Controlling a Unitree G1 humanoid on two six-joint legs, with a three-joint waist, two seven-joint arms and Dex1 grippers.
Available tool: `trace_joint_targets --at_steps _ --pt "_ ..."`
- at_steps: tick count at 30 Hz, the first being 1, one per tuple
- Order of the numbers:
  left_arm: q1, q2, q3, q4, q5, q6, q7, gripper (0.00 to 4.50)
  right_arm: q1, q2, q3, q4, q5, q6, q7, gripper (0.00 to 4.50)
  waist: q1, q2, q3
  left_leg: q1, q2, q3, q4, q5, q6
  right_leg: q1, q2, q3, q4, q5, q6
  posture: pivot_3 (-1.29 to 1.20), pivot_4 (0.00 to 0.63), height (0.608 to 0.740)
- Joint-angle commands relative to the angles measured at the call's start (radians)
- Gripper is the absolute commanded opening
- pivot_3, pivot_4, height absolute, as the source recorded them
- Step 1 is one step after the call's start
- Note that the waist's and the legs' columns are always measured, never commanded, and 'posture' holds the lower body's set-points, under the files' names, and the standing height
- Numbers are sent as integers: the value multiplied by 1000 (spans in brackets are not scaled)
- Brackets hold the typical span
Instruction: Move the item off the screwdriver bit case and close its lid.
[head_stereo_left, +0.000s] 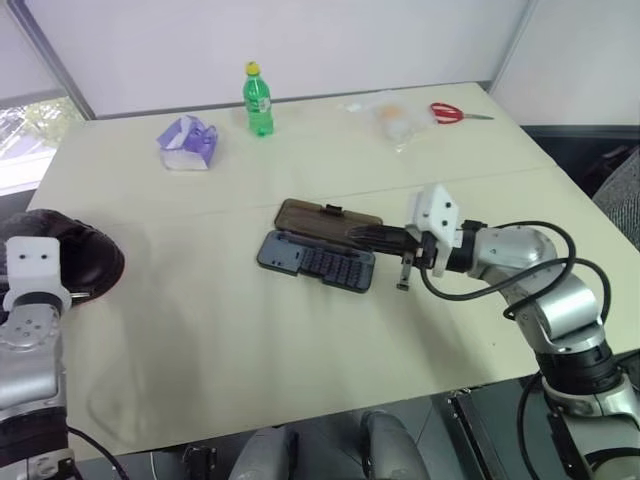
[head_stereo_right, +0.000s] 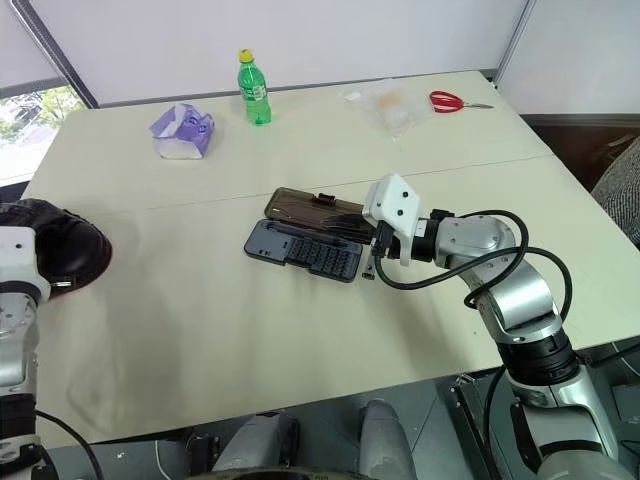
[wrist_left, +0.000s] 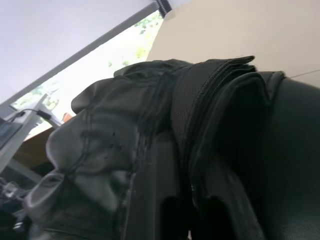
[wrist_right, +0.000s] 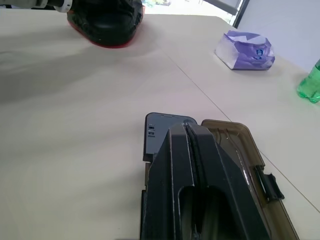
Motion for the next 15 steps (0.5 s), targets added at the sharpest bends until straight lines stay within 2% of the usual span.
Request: trace_joint_targets --at_steps 1,5,6,15 --pt "-2 -5 -31 -16 -12 -9 -38 2085 1 6 -18 -35 0 -24 -8 0 3 0 0 0 0 0 0 0 0 0 0 0 0 0 0 0 150 740" --pt "-11 -6 -33 -22 2 -33 -30 4141 5 8 -20 -39 -1 -26 -15 0 21 0 0 1 0 0 0 0 0 1 0 0 0 0 0 0 150 740" --pt "-14 -6 -35 -25 4 -41 -28 4468 5 9 -20 -39 -2 -27 -16 0 23 1 0 1 0 0 0 0 0 1 0 0 0 0 0 0 150 740" --pt "-21 -37 -63 -66 -50 -84 -105 4468 1 14 -18 -35 -8 -28 -19 0 19 0 -1 1 -1 -1 1 0 0 2 0 -1 0 0 0 0 150 740"
